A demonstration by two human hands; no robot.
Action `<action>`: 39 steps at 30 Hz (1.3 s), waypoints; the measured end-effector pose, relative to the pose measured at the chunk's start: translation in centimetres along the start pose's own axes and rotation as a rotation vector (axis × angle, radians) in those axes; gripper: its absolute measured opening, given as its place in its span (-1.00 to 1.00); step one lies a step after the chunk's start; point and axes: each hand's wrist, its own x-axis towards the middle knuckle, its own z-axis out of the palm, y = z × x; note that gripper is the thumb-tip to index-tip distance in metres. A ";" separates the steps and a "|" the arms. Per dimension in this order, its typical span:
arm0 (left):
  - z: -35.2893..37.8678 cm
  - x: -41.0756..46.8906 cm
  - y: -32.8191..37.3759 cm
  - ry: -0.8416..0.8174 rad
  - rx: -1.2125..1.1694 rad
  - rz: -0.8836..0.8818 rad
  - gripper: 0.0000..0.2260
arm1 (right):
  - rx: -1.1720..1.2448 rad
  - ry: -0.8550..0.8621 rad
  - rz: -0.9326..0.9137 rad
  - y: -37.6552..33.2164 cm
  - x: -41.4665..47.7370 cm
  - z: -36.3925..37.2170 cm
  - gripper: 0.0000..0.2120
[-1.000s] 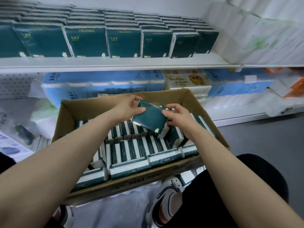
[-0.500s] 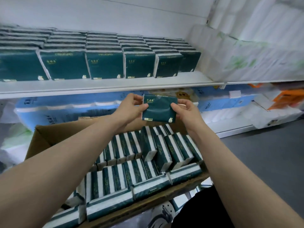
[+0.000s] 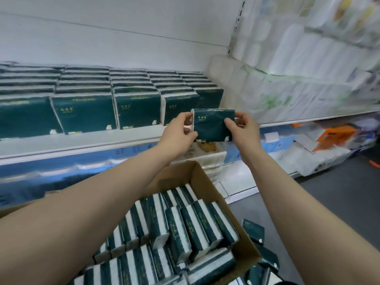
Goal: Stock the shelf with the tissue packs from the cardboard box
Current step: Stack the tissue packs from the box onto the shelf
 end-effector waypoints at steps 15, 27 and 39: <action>3.4 5.1 -1.4 -0.042 0.111 0.099 -0.40 | 0.032 0.088 -0.121 3.0 4.2 2.3 -0.59; 3.4 5.6 -2.0 -0.067 0.165 0.080 -0.39 | -0.073 0.018 -0.162 4.4 5.6 3.7 -0.62; 2.8 4.9 -1.8 -0.108 0.148 0.065 -0.40 | -0.254 -0.061 -0.176 4.0 5.3 4.0 -0.58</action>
